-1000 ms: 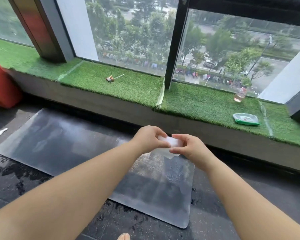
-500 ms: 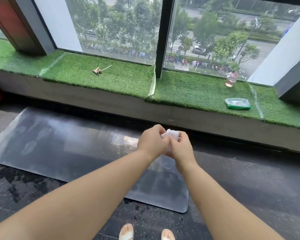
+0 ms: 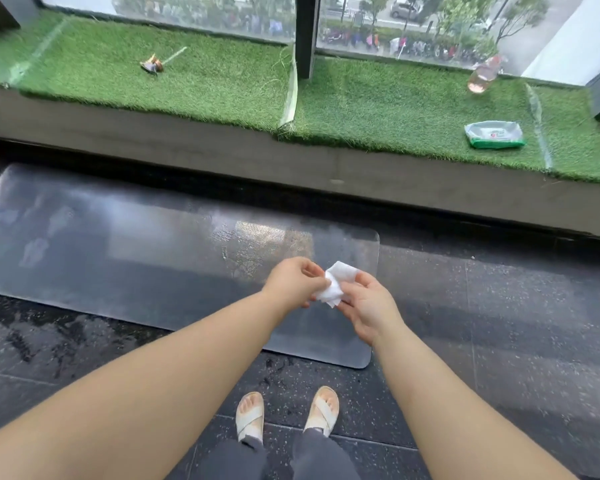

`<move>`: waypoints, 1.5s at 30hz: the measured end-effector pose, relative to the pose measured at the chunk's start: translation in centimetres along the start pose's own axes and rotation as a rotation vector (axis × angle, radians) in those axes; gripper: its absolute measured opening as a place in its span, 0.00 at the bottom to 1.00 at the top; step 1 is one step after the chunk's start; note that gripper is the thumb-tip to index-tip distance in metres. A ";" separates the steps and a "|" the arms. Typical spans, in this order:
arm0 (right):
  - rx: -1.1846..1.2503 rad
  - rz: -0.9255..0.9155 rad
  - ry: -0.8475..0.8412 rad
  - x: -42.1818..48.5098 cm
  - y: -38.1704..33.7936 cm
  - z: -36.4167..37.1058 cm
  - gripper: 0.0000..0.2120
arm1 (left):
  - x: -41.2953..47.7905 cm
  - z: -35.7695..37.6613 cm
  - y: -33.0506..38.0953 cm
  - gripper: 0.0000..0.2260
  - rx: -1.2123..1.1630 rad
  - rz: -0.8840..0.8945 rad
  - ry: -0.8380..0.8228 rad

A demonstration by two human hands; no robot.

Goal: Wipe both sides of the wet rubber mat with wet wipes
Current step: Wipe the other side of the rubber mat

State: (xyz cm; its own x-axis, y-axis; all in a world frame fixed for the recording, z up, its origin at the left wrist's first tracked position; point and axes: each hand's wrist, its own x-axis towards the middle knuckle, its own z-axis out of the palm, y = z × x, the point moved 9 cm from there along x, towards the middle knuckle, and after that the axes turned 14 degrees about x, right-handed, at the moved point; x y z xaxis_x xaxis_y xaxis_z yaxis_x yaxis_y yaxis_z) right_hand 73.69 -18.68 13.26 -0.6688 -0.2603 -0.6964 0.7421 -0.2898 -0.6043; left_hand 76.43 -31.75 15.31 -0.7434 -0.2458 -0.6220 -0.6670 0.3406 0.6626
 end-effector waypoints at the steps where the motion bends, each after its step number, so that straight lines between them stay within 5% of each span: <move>1: -0.095 -0.044 0.028 1.5 0.7 -1.3 0.13 | 1.3 1.2 -1.3 0.05 -0.009 -0.030 0.004; 8: -0.413 0.011 0.066 14.2 11.8 -10.1 0.09 | 12.9 11.2 -13.8 0.09 -0.052 -0.256 0.057; 14: -0.459 0.133 0.008 26.4 21.9 -17.9 0.12 | 23.8 21.0 -24.4 0.09 -0.137 -0.280 -0.219; 20: -0.714 0.177 0.016 37.5 29.2 -27.9 0.11 | 33.6 27.8 -34.8 0.11 0.287 -0.144 -0.307; 23: -1.013 0.056 0.073 41.6 30.8 -33.0 0.13 | 37.4 30.5 -39.0 0.15 0.497 -0.074 -0.315; 31: -1.189 -0.510 0.196 45.4 30.1 -37.4 0.11 | 39.8 36.8 -43.6 0.24 0.873 0.143 -0.323; 36: -1.439 -0.684 0.034 45.1 31.9 -36.1 0.10 | 39.3 38.0 -45.3 0.27 1.067 0.187 -0.324; 41: -1.351 -0.631 0.163 45.8 32.6 -37.1 0.11 | 39.3 38.1 -46.7 0.30 1.225 0.266 -0.226; 45: -1.390 -0.584 -0.176 41.6 39.8 -32.9 0.09 | 38.9 38.1 -47.1 0.31 1.231 0.283 -0.053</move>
State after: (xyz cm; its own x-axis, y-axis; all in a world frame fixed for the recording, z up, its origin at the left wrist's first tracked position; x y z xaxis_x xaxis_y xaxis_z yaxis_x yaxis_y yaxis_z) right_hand 76.87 -10.75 -52.43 -0.7967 -0.5526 -0.2447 -0.2368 0.6580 -0.7148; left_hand 80.76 -22.80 -55.99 -0.8306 0.0007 -0.5569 0.0231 0.9992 -0.0332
